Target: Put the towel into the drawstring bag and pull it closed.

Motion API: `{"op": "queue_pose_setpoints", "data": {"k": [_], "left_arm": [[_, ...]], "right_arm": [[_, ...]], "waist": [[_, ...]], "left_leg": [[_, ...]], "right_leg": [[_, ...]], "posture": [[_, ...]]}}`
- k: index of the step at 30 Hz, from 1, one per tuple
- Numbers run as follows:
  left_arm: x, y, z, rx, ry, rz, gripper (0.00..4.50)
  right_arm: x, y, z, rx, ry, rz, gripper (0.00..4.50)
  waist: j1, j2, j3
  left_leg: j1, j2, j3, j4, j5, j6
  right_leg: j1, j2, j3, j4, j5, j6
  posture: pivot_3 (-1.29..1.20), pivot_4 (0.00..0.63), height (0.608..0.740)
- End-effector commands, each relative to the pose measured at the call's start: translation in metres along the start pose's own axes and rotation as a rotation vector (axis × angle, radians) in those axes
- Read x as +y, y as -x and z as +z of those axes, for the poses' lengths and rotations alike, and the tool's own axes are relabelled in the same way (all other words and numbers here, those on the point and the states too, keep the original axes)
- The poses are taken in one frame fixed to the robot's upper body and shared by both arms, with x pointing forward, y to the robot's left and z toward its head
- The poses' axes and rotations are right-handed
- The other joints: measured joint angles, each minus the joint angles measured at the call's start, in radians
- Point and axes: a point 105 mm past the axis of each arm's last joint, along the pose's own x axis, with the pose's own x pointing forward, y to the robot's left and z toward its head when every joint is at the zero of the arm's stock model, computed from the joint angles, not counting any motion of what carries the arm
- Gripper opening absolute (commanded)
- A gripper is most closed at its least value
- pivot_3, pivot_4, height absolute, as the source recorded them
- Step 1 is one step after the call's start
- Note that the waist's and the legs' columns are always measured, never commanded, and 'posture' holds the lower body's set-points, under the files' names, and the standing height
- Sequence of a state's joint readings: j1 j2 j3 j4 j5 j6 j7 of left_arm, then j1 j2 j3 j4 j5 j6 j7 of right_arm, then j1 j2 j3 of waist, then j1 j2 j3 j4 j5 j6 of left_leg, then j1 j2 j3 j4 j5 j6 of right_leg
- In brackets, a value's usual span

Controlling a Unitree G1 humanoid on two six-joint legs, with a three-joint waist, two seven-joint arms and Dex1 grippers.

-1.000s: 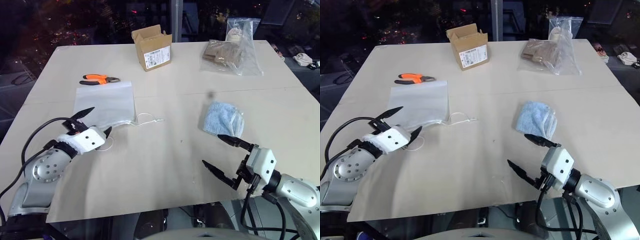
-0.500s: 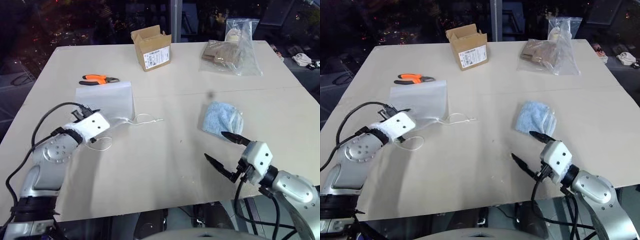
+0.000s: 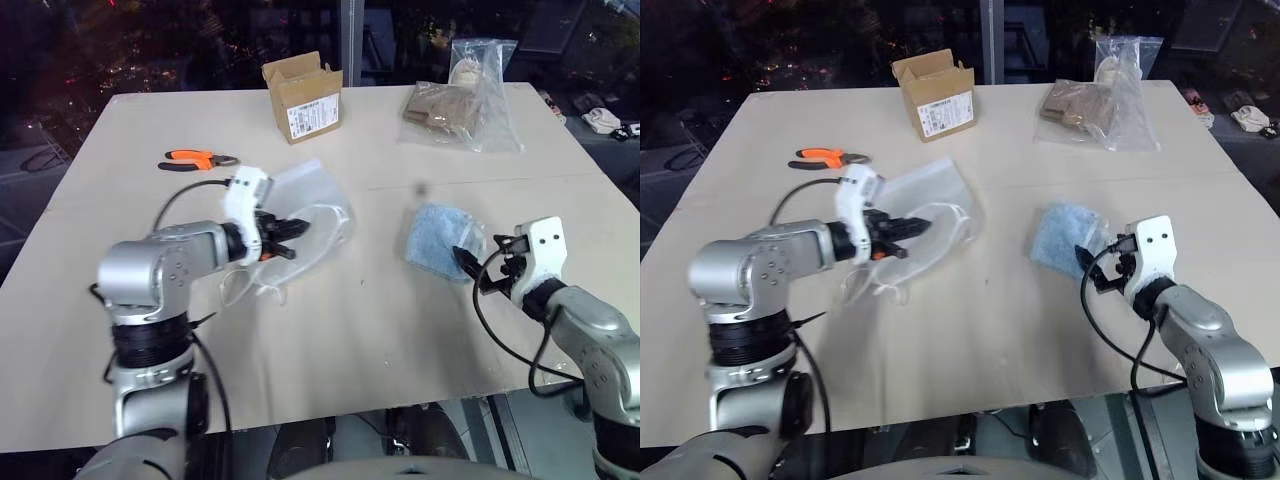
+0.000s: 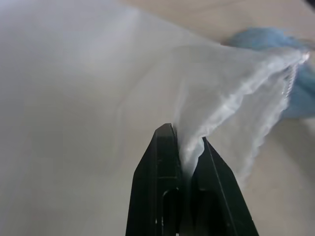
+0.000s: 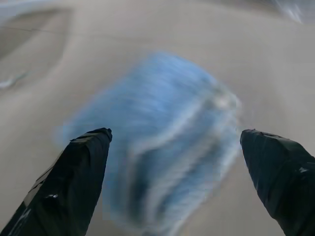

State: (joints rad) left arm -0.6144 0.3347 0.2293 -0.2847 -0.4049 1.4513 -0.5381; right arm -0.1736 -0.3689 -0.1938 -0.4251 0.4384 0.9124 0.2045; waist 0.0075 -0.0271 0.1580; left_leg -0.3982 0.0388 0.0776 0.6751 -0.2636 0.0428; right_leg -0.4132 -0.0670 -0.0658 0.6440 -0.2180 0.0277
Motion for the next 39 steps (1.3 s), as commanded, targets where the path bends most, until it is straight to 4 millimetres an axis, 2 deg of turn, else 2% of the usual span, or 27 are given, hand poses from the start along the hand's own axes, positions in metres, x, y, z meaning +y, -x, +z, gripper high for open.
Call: {"op": "queue_pose_setpoints", "data": {"k": [1, 4, 7, 8, 10, 12, 14, 15, 18, 20, 23, 25, 27, 29, 31, 33, 35, 39], "left_arm": [[-0.005, -0.019, 0.006, -0.034, 0.047, 0.059, 0.13], [-0.012, -0.036, 0.009, -0.048, 0.088, 0.083, 0.13], [-0.019, -0.047, 0.014, -0.066, 0.108, 0.085, 0.13], [-0.021, -0.051, 0.013, -0.067, 0.109, 0.087, 0.00], [-0.024, -0.056, 0.013, -0.068, 0.110, 0.089, 0.00], [-0.024, -0.059, 0.012, -0.068, 0.110, 0.090, 0.00], [-0.022, -0.062, 0.011, -0.060, 0.119, 0.095, 0.00], [-0.020, -0.063, 0.011, -0.058, 0.133, 0.098, 0.00], [-0.019, -0.067, 0.015, -0.087, 0.173, 0.075, 0.00], [-0.020, -0.071, 0.017, -0.096, 0.164, 0.062, 0.00], [-0.025, -0.078, 0.017, -0.061, 0.140, 0.026, 0.00], [-0.026, -0.081, 0.019, -0.054, 0.142, 0.008, 0.00], [-0.031, -0.083, 0.022, -0.050, 0.131, -0.021, 0.00], [-0.036, -0.082, 0.026, -0.059, 0.108, -0.052, 0.00], [-0.049, -0.077, 0.036, -0.090, 0.099, -0.121, 0.00], [-0.058, -0.069, 0.045, -0.125, 0.096, -0.183, 0.00], [-0.065, -0.062, 0.051, -0.143, 0.098, -0.234, 0.00], [-0.075, -0.051, 0.052, -0.137, 0.088, -0.301, 0.00]], "right_arm": [[-0.001, -0.021, -0.016, 0.107, -0.088, -0.054, 4.50], [0.005, -0.030, -0.041, 0.237, -0.060, -0.054, 4.50], [0.013, -0.032, -0.052, 0.294, -0.021, -0.012, 4.50], [0.016, -0.033, -0.053, 0.290, -0.019, 0.011, 3.99], [0.022, -0.037, -0.048, 0.253, -0.037, 0.051, 3.37], [0.026, -0.040, -0.044, 0.224, -0.057, 0.079, 2.35], [0.031, -0.041, -0.031, 0.147, -0.074, 0.112, 1.51], [0.032, -0.040, -0.026, 0.117, -0.065, 0.128, 0.87], [0.039, -0.031, -0.012, 0.018, 0.035, 0.196, 0.01], [0.052, -0.019, 0.006, -0.090, -0.014, 0.296, 0.01], [0.082, 0.015, 0.039, -0.253, -0.177, 0.559, 0.01], [0.099, 0.030, 0.043, -0.268, -0.208, 0.688, 0.01], [0.112, 0.032, 0.040, -0.236, -0.211, 0.751, 0.01], [0.118, 0.021, 0.032, -0.181, -0.183, 0.730, 0.01], [0.121, -0.002, 0.021, -0.116, -0.139, 0.654, 0.01], [0.119, -0.026, 0.010, -0.064, -0.089, 0.552, 0.01], [0.114, -0.042, 0.003, -0.035, -0.073, 0.479, 0.01], [0.108, -0.057, -0.005, -0.003, -0.042, 0.407, 0.01]], "waist": [[0.001, 0.000, 0.000], [-0.001, 0.000, 0.000], [-0.002, -0.003, -0.003], [-0.003, -0.004, -0.003], [-0.009, -0.004, -0.004], [-0.016, -0.004, -0.004], [-0.020, -0.004, -0.004], [-0.021, -0.004, -0.004], [-0.020, -0.003, -0.004], [-0.019, -0.003, -0.004], [-0.017, -0.002, -0.002], [-0.017, -0.002, -0.002], [-0.017, -0.002, -0.002], [-0.018, -0.002, -0.002], [-0.021, -0.002, -0.002], [-0.020, -0.002, -0.002], [-0.019, -0.001, -0.002], [-0.017, -0.001, -0.002]], "left_leg": [[0.000, 0.000, 0.000, 0.000, 0.000, 0.000], [-0.001, 0.000, -0.002, -0.001, 0.000, -0.001], [0.000, 0.000, -0.002, -0.001, 0.000, 0.000], [0.001, 0.000, -0.002, -0.001, -0.001, 0.002], [0.001, 0.000, -0.002, -0.001, -0.002, 0.004], [0.002, 0.000, -0.002, -0.001, -0.002, 0.004], [0.002, 0.000, -0.003, -0.001, -0.002, 0.004], [0.002, 0.000, -0.003, -0.001, -0.002, 0.004], [0.002, 0.000, -0.003, -0.001, -0.002, 0.003], [0.001, 0.000, -0.003, -0.001, -0.002, 0.003], [0.000, 0.001, -0.003, -0.002, -0.001, 0.002], [-0.001, 0.001, -0.004, -0.003, 0.000, -0.001], [-0.001, 0.001, -0.005, -0.003, -0.001, 0.002], [-0.001, 0.000, -0.004, -0.003, -0.002, 0.003], [-0.001, 0.000, -0.004, -0.003, -0.002, 0.003], [0.000, 0.000, -0.004, -0.003, -0.002, 0.003], [-0.001, 0.000, -0.004, -0.003, -0.002, 0.003], [-0.001, 0.000, -0.004, -0.003, 0.001, -0.001]], "right_leg": [[0.000, 0.000, 0.000, 0.000, 0.000, 0.000], [0.000, 0.000, 0.002, 0.000, 0.000, 0.000], [0.000, 0.001, 0.003, -0.001, 0.000, 0.000], [0.001, 0.000, 0.002, -0.001, 0.000, 0.000], [0.001, 0.000, 0.002, -0.001, 0.000, 0.000], [0.001, 0.001, 0.002, 0.000, 0.000, 0.000], [0.001, 0.002, 0.002, 0.000, 0.000, 0.000], [0.001, 0.002, 0.003, 0.001, 0.000, 0.000], [0.001, 0.002, 0.002, 0.001, 0.000, 0.000], [0.000, 0.002, 0.002, 0.000, 0.000, 0.000], [0.000, 0.002, 0.003, 0.000, 0.000, 0.000], [-0.001, 0.002, 0.002, -0.001, 0.000, 0.000], [0.000, 0.002, 0.001, -0.002, 0.000, 0.000], [-0.001, 0.002, 0.001, -0.002, 0.000, 0.000], [-0.001, 0.001, 0.002, -0.002, 0.000, 0.000], [-0.001, 0.001, 0.002, -0.001, 0.000, 0.000], [-0.001, 0.002, 0.002, -0.001, 0.000, 0.000], [-0.001, 0.001, 0.002, -0.001, 0.000, 0.000]], "posture": [[0.00, 0.150, 0.740], [0.00, 0.150, 0.740], [0.00, 0.150, 0.740], [0.00, 0.150, 0.740], [0.00, 0.150, 0.740], [0.00, 0.150, 0.740], [0.00, 0.150, 0.740], [0.00, 0.150, 0.740], [0.00, 0.150, 0.740], [0.00, 0.150, 0.740], [0.00, 0.150, 0.740], [0.00, 0.150, 0.740], [0.00, 0.150, 0.740], [0.00, 0.150, 0.740], [0.00, 0.150, 0.740], [0.00, 0.150, 0.740], [0.00, 0.150, 0.740], [0.00, 0.150, 0.740]]}}
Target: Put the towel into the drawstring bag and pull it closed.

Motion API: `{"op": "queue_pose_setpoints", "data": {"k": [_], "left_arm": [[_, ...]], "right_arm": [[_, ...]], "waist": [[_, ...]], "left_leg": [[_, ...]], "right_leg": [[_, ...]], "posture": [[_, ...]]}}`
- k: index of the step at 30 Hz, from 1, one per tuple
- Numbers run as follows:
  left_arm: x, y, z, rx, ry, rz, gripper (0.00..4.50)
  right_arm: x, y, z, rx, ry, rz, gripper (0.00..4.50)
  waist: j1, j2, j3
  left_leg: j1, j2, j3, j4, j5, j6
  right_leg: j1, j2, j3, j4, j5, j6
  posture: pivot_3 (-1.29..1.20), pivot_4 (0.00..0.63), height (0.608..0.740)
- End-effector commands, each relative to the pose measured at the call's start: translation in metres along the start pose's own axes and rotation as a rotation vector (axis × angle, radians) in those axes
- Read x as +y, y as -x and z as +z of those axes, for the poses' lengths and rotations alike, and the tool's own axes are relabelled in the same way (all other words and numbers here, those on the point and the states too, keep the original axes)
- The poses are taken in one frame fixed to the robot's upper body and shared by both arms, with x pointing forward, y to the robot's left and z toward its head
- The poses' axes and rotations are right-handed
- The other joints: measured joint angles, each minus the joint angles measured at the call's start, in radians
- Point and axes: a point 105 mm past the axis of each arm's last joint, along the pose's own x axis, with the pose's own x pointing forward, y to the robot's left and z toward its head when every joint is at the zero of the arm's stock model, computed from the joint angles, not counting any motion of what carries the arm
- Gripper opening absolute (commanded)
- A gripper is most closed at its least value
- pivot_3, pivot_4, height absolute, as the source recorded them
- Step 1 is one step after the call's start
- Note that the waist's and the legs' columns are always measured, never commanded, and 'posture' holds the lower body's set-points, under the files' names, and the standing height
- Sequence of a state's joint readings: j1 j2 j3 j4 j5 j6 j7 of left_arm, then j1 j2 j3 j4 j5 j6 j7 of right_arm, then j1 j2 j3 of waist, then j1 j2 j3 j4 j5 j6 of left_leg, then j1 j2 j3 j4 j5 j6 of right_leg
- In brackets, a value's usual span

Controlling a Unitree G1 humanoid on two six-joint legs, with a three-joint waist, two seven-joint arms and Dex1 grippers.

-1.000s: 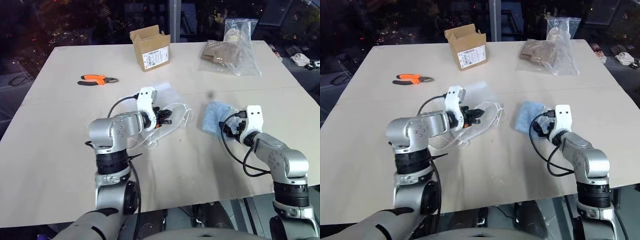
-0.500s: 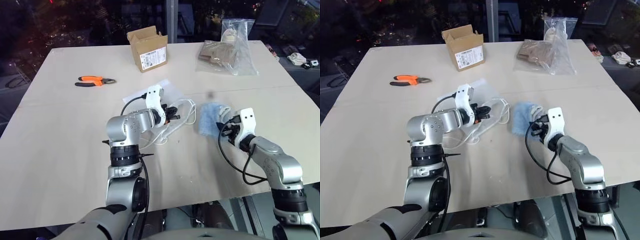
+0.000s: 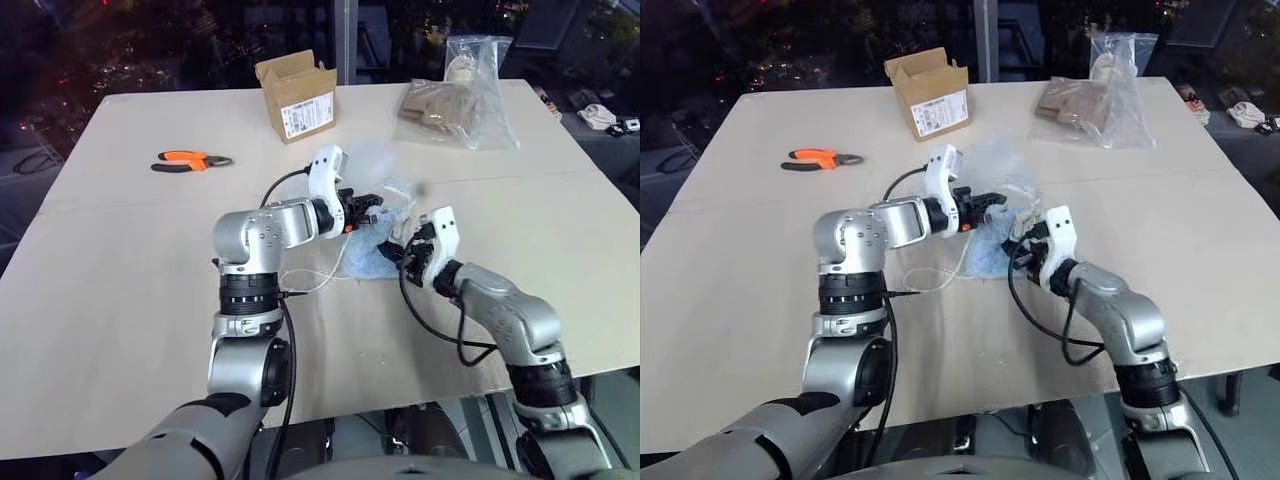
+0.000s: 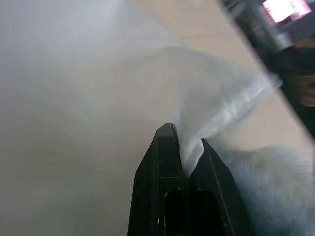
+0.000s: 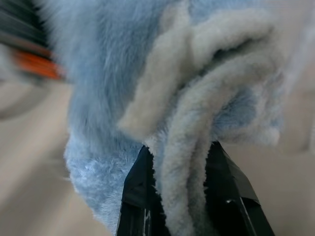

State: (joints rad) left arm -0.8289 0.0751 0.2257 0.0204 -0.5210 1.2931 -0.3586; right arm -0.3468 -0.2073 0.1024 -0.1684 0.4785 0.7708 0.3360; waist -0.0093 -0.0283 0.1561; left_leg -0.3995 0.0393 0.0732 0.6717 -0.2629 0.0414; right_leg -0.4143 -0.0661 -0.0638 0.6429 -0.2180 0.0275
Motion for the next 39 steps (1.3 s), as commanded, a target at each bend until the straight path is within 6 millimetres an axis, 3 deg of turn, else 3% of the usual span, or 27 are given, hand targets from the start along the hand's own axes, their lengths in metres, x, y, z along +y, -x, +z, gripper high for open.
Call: {"op": "queue_pose_setpoints", "data": {"k": [1, 6, 13, 17, 21, 26, 30, 35, 39], "left_arm": [[-0.024, 0.008, 0.012, -0.028, -0.056, -0.095, 0.00], [-0.017, 0.016, 0.009, 0.003, -0.059, -0.072, 0.00], [0.005, 0.031, -0.018, 0.133, -0.212, 0.008, 0.00], [-0.010, 0.027, -0.014, 0.147, -0.214, -0.059, 0.00], [-0.029, 0.033, -0.011, 0.183, -0.164, -0.179, 0.00], [-0.053, 0.039, 0.000, 0.205, 0.015, -0.371, 0.00], [-0.060, 0.037, 0.003, 0.250, 0.078, -0.435, 0.00], [-0.046, 0.043, -0.012, 0.362, 0.129, -0.378, 0.00], [-0.032, 0.050, -0.026, 0.450, 0.092, -0.276, 0.00]], "right_arm": [[-0.011, -0.007, 0.004, -0.008, 0.032, -0.070, 0.01], [-0.015, -0.013, 0.012, -0.036, -0.027, -0.101, 0.01], [0.028, -0.004, 0.045, -0.210, -0.269, 0.214, 0.01], [0.047, 0.003, 0.062, -0.265, -0.243, 0.289, 0.01], [0.033, 0.008, 0.079, -0.342, -0.264, 0.202, 0.01], [0.029, 0.024, 0.079, -0.337, -0.259, 0.184, 0.01], [0.035, 0.055, 0.072, -0.253, -0.274, 0.231, 0.01], [0.038, 0.091, 0.058, -0.135, -0.259, 0.257, 0.01], [0.032, 0.095, 0.050, -0.090, -0.307, 0.231, 0.01]], "waist": [[-0.001, 0.000, 0.000], [-0.002, 0.000, 0.000], [-0.004, 0.002, 0.001], [0.003, 0.002, 0.001], [-0.002, 0.002, 0.001], [-0.003, 0.002, 0.002], [-0.003, 0.002, 0.002], [-0.004, 0.002, 0.002], [-0.005, 0.002, 0.002]], "left_leg": [[0.000, 0.000, 0.000, 0.000, 0.000, 0.000], [0.000, -0.001, 0.001, 0.000, 0.000, 0.000], [0.001, 0.000, -0.001, -0.003, 0.000, -0.001], [0.000, -0.001, -0.001, -0.002, 0.000, -0.001], [-0.001, -0.002, -0.001, -0.002, 0.000, 0.000], [-0.001, -0.001, -0.002, -0.002, 0.000, 0.000], [0.000, -0.001, -0.002, -0.003, 0.000, 0.000], [0.000, -0.001, -0.002, -0.003, 0.000, 0.000], [0.001, -0.001, -0.002, -0.003, -0.002, 0.004]], "right_leg": [[0.000, 0.000, 0.000, 0.000, 0.000, 0.000], [0.000, -0.001, 0.000, -0.001, 0.000, 0.001], [0.000, -0.001, 0.001, 0.000, 0.000, 0.000], [0.000, -0.003, 0.000, -0.001, 0.000, 0.000], [0.000, -0.003, -0.001, -0.001, 0.000, 0.001], [0.000, -0.003, -0.002, 0.000, -0.001, 0.001], [0.000, -0.003, 0.000, 0.000, -0.001, 0.001], [0.000, -0.004, 0.001, 0.000, -0.001, 0.001], [0.000, -0.003, 0.002, 0.000, -0.001, 0.001]], "posture": [[0.00, 0.150, 0.740], [0.00, 0.150, 0.740], [0.00, 0.150, 0.740], [0.00, 0.150, 0.740], [0.00, 0.150, 0.740], [0.00, 0.150, 0.740], [0.00, 0.150, 0.740], [0.00, 0.150, 0.740], [0.00, 0.150, 0.740]]}}
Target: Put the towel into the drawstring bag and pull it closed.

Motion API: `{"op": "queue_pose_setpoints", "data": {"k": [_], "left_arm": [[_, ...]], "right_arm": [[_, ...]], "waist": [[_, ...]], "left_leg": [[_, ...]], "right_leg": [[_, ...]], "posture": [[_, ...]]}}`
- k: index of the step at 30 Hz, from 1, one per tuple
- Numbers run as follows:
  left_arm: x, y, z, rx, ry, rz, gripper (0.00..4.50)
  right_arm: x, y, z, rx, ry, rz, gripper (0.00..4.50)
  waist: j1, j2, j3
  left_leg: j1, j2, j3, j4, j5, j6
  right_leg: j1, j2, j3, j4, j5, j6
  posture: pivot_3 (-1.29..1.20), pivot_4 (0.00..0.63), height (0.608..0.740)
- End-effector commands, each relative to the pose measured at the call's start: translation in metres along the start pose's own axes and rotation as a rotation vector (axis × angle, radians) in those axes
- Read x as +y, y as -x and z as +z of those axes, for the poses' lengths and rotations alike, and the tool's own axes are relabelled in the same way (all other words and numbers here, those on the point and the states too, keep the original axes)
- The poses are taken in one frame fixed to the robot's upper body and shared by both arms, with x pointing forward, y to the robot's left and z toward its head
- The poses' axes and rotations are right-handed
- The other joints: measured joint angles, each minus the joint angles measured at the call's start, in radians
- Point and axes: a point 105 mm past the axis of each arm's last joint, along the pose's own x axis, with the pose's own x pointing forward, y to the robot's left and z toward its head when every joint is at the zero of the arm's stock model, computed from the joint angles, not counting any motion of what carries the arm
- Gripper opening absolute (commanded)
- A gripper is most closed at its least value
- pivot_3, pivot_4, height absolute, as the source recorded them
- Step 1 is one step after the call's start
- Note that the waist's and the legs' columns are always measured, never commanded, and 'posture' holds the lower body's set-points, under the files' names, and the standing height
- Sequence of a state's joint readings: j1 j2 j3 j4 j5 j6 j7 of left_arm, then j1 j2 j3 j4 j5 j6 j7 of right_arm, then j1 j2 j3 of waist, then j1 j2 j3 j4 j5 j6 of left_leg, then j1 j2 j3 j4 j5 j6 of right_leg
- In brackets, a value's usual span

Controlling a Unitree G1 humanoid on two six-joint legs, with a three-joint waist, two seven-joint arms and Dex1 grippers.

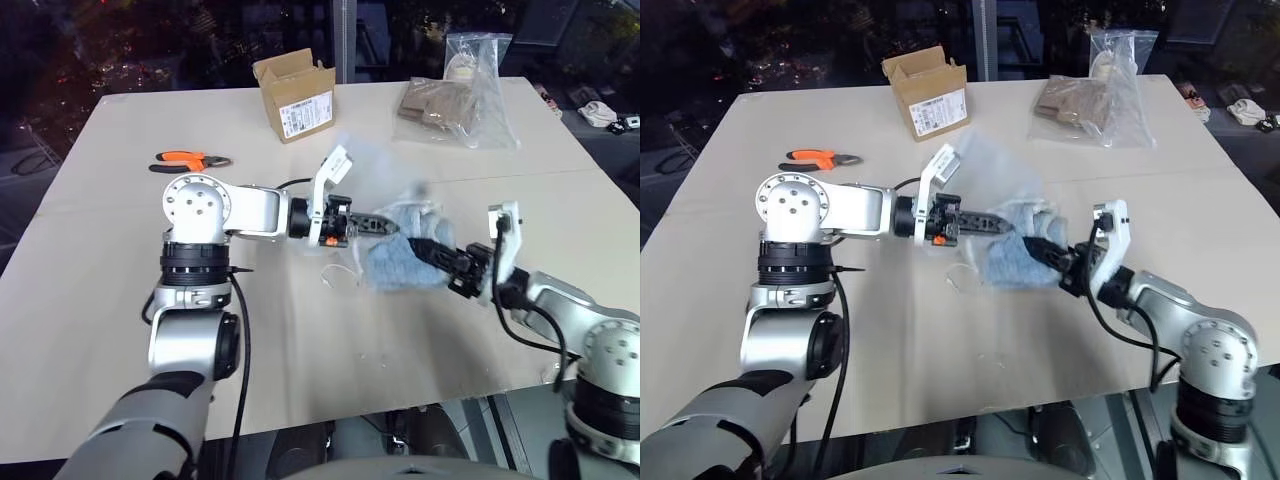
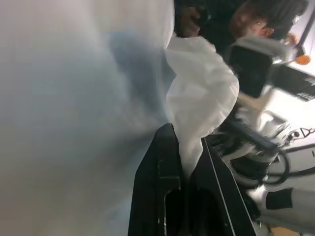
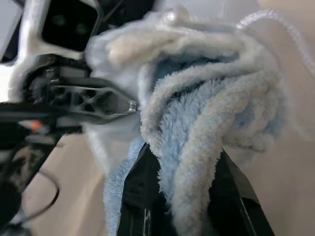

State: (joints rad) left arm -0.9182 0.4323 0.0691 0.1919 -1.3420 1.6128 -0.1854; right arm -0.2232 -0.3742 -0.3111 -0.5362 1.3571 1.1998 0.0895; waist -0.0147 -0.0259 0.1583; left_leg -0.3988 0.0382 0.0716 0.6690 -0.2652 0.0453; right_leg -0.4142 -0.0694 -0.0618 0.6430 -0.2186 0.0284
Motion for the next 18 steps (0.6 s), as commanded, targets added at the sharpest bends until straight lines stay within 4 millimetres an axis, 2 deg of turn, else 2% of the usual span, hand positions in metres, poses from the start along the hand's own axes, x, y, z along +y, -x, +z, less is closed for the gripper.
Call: {"op": "queue_pose_setpoints", "data": {"k": [1, 4, 7, 14, 18], "left_arm": [[0.005, 0.001, -0.009, 0.055, -0.016, 0.062, 0.00], [0.013, -0.007, -0.011, 0.061, 0.015, 0.093, 0.00], [0.013, -0.017, -0.010, 0.040, 0.043, 0.082, 0.00], [0.008, -0.024, 0.001, -0.018, 0.059, 0.063, 0.00], [0.009, -0.027, 0.005, -0.051, 0.073, 0.070, 0.00]], "right_arm": [[-0.002, -0.002, 0.004, -0.031, -0.041, -0.014, 0.01], [-0.023, -0.022, -0.008, -0.046, -0.097, -0.100, 0.01], [-0.031, -0.043, -0.013, -0.094, -0.161, -0.120, 0.01], [-0.030, -0.079, -0.024, -0.147, -0.236, -0.062, 0.01], [-0.032, -0.103, -0.025, -0.200, -0.401, -0.015, 0.01]], "waist": [[0.000, 0.000, 0.000], [0.004, -0.001, 0.000], [0.004, -0.001, 0.000], [0.003, -0.001, 0.000], [0.001, -0.001, 0.000]], "left_leg": [[0.000, 0.000, 0.000, 0.000, 0.000, 0.000], [0.000, 0.000, 0.000, 0.000, 0.000, 0.000], [0.000, -0.001, 0.001, 0.001, 0.000, 0.000], [-0.001, -0.001, 0.001, 0.000, 0.003, -0.004], [-0.001, -0.001, 0.001, 0.000, 0.003, -0.004]], "right_leg": [[0.000, 0.000, 0.000, 0.000, 0.000, 0.000], [0.000, 0.001, 0.000, 0.000, 0.000, 0.000], [0.000, 0.001, 0.001, 0.000, 0.000, 0.000], [-0.001, 0.001, 0.001, -0.001, 0.000, 0.001], [-0.001, 0.001, 0.001, -0.001, 0.000, 0.001]], "posture": [[0.00, 0.150, 0.740], [0.00, 0.150, 0.740], [0.00, 0.150, 0.740], [0.00, 0.150, 0.740], [0.00, 0.150, 0.740]]}}
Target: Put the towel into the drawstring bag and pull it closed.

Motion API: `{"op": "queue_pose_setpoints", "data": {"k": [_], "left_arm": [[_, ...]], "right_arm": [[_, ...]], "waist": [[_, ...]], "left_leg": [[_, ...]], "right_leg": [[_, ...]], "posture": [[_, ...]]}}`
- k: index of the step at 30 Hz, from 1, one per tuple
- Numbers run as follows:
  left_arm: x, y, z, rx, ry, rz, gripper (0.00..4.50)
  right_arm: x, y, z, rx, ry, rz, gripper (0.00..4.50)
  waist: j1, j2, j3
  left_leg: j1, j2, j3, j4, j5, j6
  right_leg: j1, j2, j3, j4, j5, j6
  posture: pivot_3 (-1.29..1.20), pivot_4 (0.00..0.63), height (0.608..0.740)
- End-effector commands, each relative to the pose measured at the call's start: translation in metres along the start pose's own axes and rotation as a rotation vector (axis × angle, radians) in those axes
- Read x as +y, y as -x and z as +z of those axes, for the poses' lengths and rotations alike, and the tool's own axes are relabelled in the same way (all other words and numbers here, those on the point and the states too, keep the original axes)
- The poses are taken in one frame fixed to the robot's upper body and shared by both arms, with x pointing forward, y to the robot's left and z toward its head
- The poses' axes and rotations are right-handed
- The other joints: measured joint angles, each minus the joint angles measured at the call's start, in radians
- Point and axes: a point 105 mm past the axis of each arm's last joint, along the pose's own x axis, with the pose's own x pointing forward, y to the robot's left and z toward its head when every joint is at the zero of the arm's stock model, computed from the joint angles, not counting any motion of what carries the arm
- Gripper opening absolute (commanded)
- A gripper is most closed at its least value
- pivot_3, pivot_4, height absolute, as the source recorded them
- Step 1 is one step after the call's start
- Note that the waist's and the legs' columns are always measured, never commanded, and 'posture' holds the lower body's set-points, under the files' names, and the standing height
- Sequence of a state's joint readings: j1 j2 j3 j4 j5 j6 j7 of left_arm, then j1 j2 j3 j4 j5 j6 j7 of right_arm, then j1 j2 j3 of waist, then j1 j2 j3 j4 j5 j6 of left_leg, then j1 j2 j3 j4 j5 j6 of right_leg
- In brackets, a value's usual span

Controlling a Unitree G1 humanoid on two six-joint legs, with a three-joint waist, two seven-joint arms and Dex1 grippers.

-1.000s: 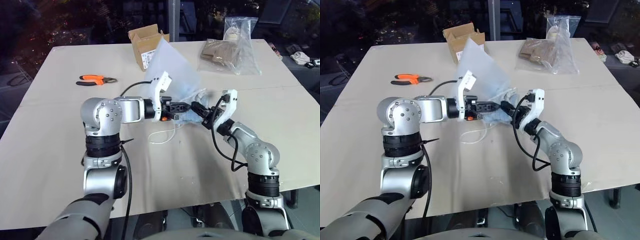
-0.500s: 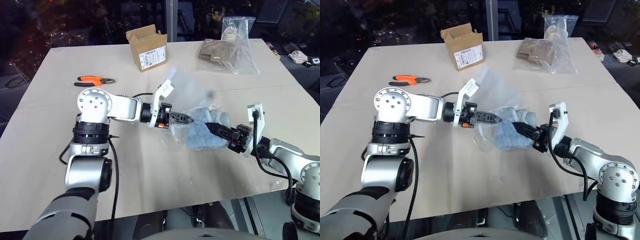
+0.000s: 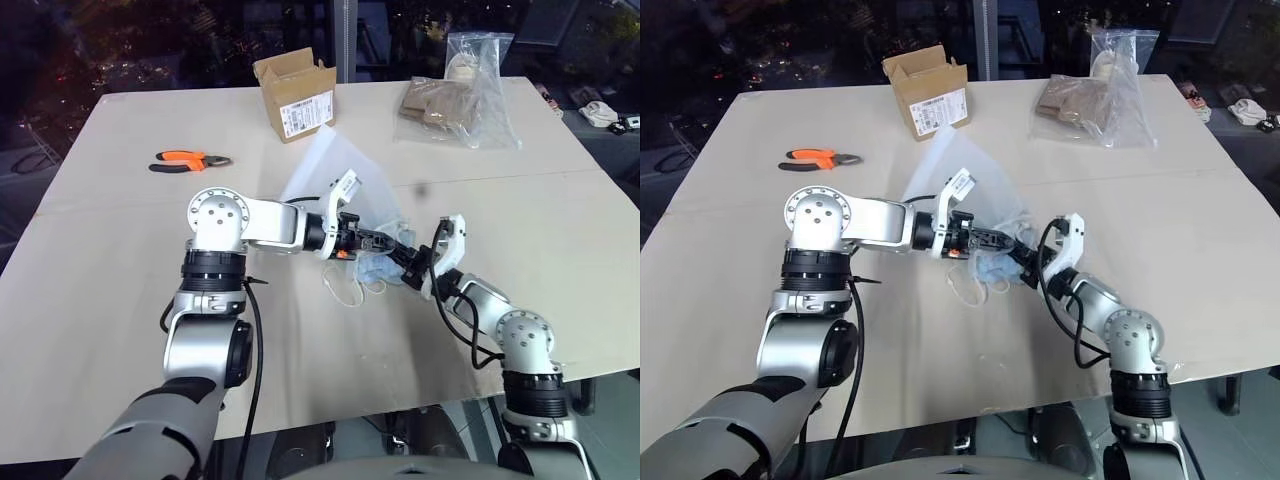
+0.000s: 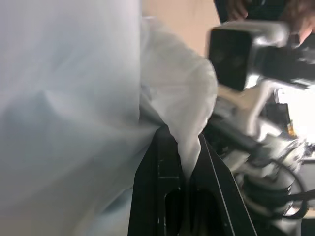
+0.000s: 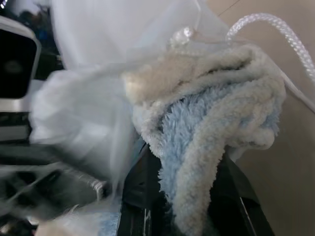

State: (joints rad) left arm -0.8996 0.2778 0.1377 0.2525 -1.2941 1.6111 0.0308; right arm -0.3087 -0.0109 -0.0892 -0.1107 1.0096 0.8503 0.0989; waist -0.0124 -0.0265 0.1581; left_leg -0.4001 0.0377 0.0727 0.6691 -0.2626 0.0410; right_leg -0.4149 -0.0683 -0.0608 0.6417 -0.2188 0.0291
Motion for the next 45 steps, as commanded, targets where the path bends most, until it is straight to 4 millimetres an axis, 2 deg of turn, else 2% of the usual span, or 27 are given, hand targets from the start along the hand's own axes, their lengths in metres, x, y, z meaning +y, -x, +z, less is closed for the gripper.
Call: {"op": "queue_pose_setpoints", "data": {"k": [1, 2, 5, 7, 9, 10, 12, 17, 19, 22, 25, 27, 28, 29, 30, 34, 38, 42, 45], "left_arm": [[-0.007, 0.001, 0.009, -0.046, -0.009, -0.021, 0.00], [-0.004, 0.002, 0.009, -0.057, 0.001, -0.007, 0.00], [0.016, 0.010, 0.006, -0.073, -0.007, 0.113, 0.00], [0.027, 0.016, 0.006, -0.091, -0.049, 0.196, 0.00], [0.031, 0.020, 0.008, -0.115, -0.071, 0.214, 0.00], [0.031, 0.021, 0.009, -0.121, -0.077, 0.212, 0.00], [0.032, 0.024, 0.011, -0.135, -0.080, 0.210, 0.00], [0.031, 0.028, 0.017, -0.164, -0.067, 0.181, 0.00], [0.030, 0.029, 0.019, -0.168, -0.065, 0.171, 0.00], [0.028, 0.028, 0.021, -0.170, -0.063, 0.161, 0.00], [0.027, 0.027, 0.021, -0.165, -0.057, 0.155, 0.00], [0.027, 0.027, 0.019, -0.156, -0.051, 0.152, 0.00], [0.027, 0.027, 0.018, -0.148, -0.049, 0.151, 0.00], [0.026, 0.027, 0.017, -0.142, -0.046, 0.150, 0.00], [0.026, 0.028, 0.016, -0.138, -0.043, 0.148, 0.00], [0.020, 0.033, 0.013, -0.116, -0.038, 0.090, 0.00], [0.006, 0.039, 0.014, -0.102, -0.057, -0.006, 0.00], [0.004, 0.052, 0.032, -0.156, -0.126, 0.064, 0.00], [0.003, 0.057, 0.041, -0.173, -0.100, 0.035, 0.00]], "right_arm": [[0.011, -0.018, 0.004, -0.057, -0.131, 0.095, 0.01], [0.010, -0.021, 0.003, -0.065, -0.167, 0.101, 0.01], [0.004, -0.024, -0.002, -0.026, 0.106, 0.063, 0.01], [0.005, -0.014, -0.003, 0.003, 0.232, 0.072, 1.00], [-0.008, -0.007, -0.004, 0.052, 0.385, -0.006, 1.78], [-0.008, -0.002, -0.002, 0.058, 0.419, -0.011, 2.43], [-0.004, 0.008, -0.002, 0.095, 0.483, 0.011, 3.06], [0.001, 0.026, -0.014, 0.213, 0.589, 0.043, 3.06], [-0.002, 0.025, -0.019, 0.242, 0.628, 0.028, 3.06], [-0.003, 0.014, -0.024, 0.235, 0.645, 0.022, 3.06], [-0.005, -0.004, -0.028, 0.214, 0.671, 0.019, 2.30], [-0.001, -0.017, -0.024, 0.155, 0.724, 0.044, 1.33], [0.004, -0.023, -0.023, 0.125, 0.743, 0.075, 0.99], [0.008, -0.026, -0.021, 0.090, 0.759, 0.096, 0.39], [0.011, -0.029, -0.018, 0.059, 0.778, 0.110, 0.05], [0.033, -0.034, -0.005, -0.050, 0.754, 0.212, 0.05], [0.041, -0.041, 0.001, -0.128, 0.695, 0.263, 0.05], [0.056, -0.038, 0.024, -0.256, 0.561, 0.330, 0.05], [0.063, -0.035, 0.036, -0.301, 0.507, 0.361, 0.05]], "waist": [[-0.002, 0.000, 0.000], [-0.001, 0.000, 0.000], [-0.002, 0.000, 0.000], [0.000, 0.000, 0.000], [0.002, 0.000, 0.000], [0.001, 0.000, 0.000], [0.004, 0.000, 0.000], [0.001, 0.000, 0.000], [-0.001, 0.000, 0.000], [-0.001, 0.000, 0.000], [-0.003, 0.000, 0.000], [-0.002, 0.000, 0.000], [-0.002, 0.000, 0.000], [-0.002, 0.000, 0.000], [-0.001, 0.000, 0.000], [-0.001, -0.001, 0.001], [-0.002, -0.001, 0.001], [0.000, 0.000, 0.002], [0.000, 0.000, 0.002]], "left_leg": [[0.000, 0.000, 0.000, 0.000, 0.000, 0.000], [0.001, 0.000, 0.000, 0.000, 0.000, 0.000], [0.001, 0.000, 0.000, 0.000, 0.000, 0.000], [0.001, 0.000, 0.001, 0.000, 0.000, 0.000], [0.001, -0.001, 0.001, 0.000, 0.000, 0.000], [0.001, -0.001, 0.001, 0.000, 0.000, 0.000], [0.001, -0.001, 0.001, 0.000, 0.000, 0.000], [0.001, 0.000, 0.000, 0.000, 0.000, 0.000], [0.001, 0.000, 0.000, 0.000, 0.000, 0.000], [0.001, 0.000, 0.000, 0.000, 0.000, 0.000], [0.002, 0.000, 0.000, 0.000, 0.000, 0.000], [0.002, 0.000, 0.001, 0.000, 0.000, 0.000], [0.002, 0.000, 0.001, 0.000, 0.000, 0.000], [0.002, 0.000, 0.001, 0.000, 0.000, 0.000], [0.002, 0.000, 0.001, 0.000, 0.000, 0.000], [0.001, 0.000, 0.000, 0.000, 0.000, -0.001], [0.001, 0.000, 0.000, 0.000, 0.000, -0.001], [0.001, 0.000, -0.002, 0.000, 0.001, -0.002], [0.000, 0.000, -0.002, 0.000, 0.001, -0.003]], "right_leg": [[0.000, 0.000, 0.000, 0.000, 0.000, 0.000], [0.000, 0.000, 0.000, 0.000, 0.000, 0.000], [0.000, 0.000, 0.000, 0.001, 0.000, 0.000], [0.000, 0.000, 0.000, 0.000, 0.000, 0.000], [0.001, -0.001, 0.000, 0.000, 0.000, 0.000], [0.000, -0.001, 0.000, 0.000, 0.000, 0.000], [0.000, -0.001, -0.001, 0.000, 0.000, 0.000], [0.000, -0.001, -0.002, 0.000, 0.000, 0.000], [0.000, -0.001, -0.002, 0.000, 0.000, 0.000], [0.000, 0.000, -0.003, 0.001, 0.000, 0.000], [0.000, 0.001, -0.003, 0.001, 0.000, 0.000], [0.000, 0.001, -0.003, 0.001, 0.000, 0.000], [0.000, 0.000, -0.003, 0.001, 0.000, 0.000], [0.000, 0.000, -0.003, 0.001, 0.000, 0.000], [0.000, 0.000, -0.003, 0.001, 0.000, 0.000], [0.000, -0.001, -0.003, 0.000, 0.000, 0.000], [0.000, -0.002, -0.003, 0.000, 0.000, 0.000], [0.000, -0.002, -0.003, 0.001, 0.000, 0.000], [0.001, -0.002, -0.005, 0.001, 0.000, 0.000]], "posture": [[0.00, 0.150, 0.740], [0.00, 0.150, 0.740], [0.00, 0.150, 0.740], [0.00, 0.150, 0.740], [0.00, 0.150, 0.740], [0.00, 0.150, 0.740], [0.00, 0.150, 0.740], [0.00, 0.150, 0.740], [0.00, 0.150, 0.740], [0.00, 0.150, 0.740], [0.00, 0.150, 0.740], [0.00, 0.150, 0.740], [0.00, 0.150, 0.740], [0.00, 0.150, 0.740], [0.00, 0.150, 0.740], [0.00, 0.150, 0.740], [0.00, 0.150, 0.740], [0.00, 0.150, 0.740], [0.00, 0.150, 0.740]]}}
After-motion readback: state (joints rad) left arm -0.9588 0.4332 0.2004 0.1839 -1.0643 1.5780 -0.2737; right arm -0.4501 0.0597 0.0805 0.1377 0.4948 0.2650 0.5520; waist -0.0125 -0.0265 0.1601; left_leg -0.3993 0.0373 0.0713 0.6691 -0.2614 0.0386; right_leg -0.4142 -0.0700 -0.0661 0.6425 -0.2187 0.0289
